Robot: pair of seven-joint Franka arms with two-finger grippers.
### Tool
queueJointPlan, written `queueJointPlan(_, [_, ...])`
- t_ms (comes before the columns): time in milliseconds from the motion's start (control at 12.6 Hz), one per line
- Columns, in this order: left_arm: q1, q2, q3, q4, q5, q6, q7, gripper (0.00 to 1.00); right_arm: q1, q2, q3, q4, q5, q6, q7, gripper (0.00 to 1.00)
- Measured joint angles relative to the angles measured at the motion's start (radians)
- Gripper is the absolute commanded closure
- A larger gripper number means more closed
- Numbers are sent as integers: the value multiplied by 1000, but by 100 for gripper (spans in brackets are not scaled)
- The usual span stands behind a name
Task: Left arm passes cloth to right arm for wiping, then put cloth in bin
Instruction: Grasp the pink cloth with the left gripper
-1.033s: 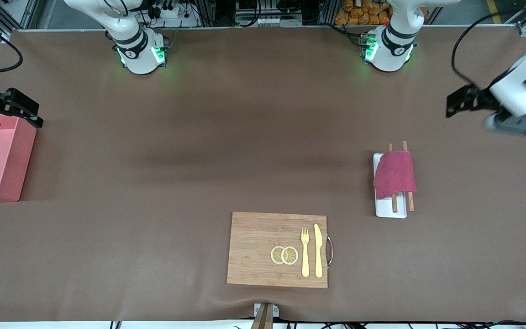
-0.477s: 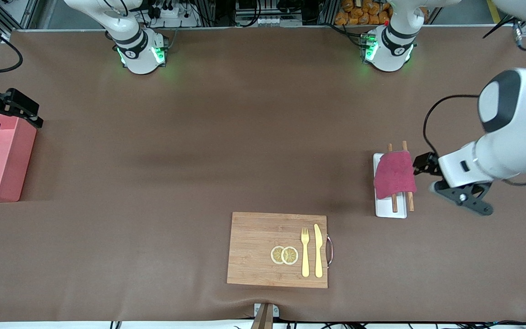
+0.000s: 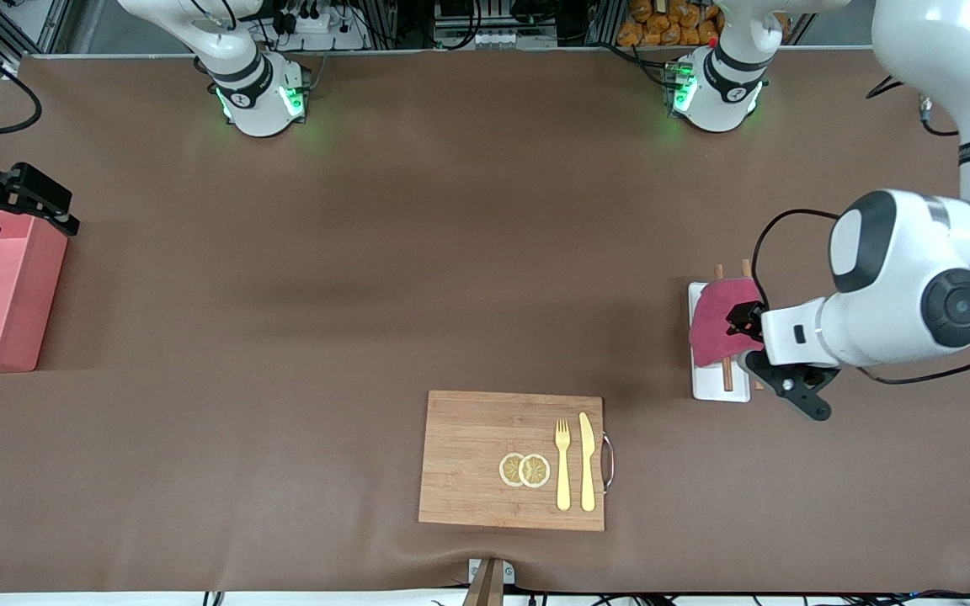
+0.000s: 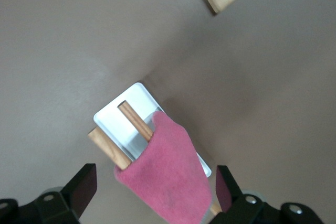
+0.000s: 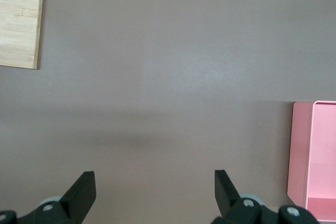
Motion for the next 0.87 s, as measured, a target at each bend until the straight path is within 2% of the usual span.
queueJointPlan(477, [-8, 125, -2, 2, 0, 74, 194, 0, -1, 0, -1, 0, 0, 0, 0, 0])
queueJointPlan(874, [-18, 130, -1, 4, 0, -18, 206, 0, -4, 0, -3, 0, 0, 0, 0, 0])
